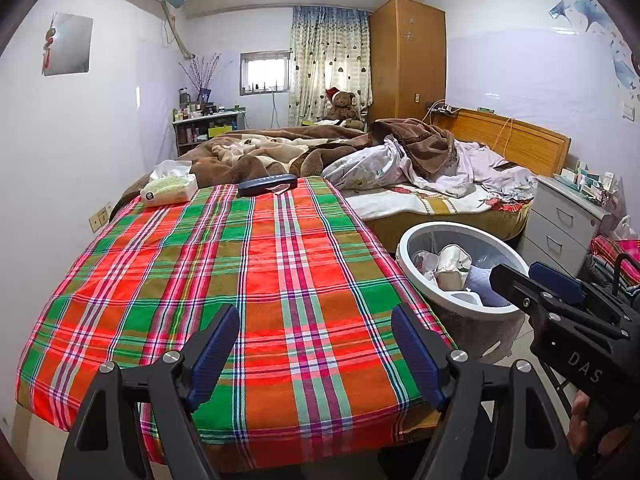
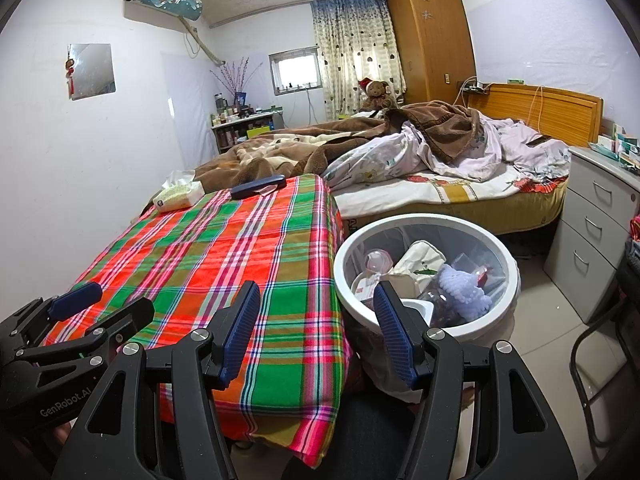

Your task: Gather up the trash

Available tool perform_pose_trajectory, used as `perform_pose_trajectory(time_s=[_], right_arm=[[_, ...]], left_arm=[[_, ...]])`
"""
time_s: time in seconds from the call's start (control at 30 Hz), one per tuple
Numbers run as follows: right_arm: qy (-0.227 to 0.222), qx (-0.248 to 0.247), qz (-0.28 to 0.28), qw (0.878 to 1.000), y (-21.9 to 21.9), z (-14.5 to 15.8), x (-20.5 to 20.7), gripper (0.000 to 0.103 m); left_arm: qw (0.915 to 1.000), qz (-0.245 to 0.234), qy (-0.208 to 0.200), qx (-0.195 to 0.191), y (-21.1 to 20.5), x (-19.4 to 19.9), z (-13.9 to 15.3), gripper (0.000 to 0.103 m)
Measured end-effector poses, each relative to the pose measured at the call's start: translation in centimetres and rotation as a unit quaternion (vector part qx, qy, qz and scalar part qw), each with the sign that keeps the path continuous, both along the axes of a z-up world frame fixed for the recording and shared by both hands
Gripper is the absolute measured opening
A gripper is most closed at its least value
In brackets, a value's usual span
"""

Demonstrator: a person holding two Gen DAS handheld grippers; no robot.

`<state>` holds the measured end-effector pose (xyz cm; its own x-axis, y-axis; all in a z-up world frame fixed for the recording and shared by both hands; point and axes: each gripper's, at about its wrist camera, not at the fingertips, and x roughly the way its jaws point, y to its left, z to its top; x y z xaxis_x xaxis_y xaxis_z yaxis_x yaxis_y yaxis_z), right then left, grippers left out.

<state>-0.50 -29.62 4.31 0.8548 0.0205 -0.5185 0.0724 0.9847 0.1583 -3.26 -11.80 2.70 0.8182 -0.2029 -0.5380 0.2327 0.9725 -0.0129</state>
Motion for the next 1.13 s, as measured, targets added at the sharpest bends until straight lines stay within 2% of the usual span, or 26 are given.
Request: perform_pose_trajectory(time_s=[1.13], right_arm=[[-0.001,0.000,0.003,1.000,0.04,0.14,-0.14,0.061]], left_arm=[[1.0000,0.000,0.001,-0.002,0.02,-0.08,0.09,0.078]])
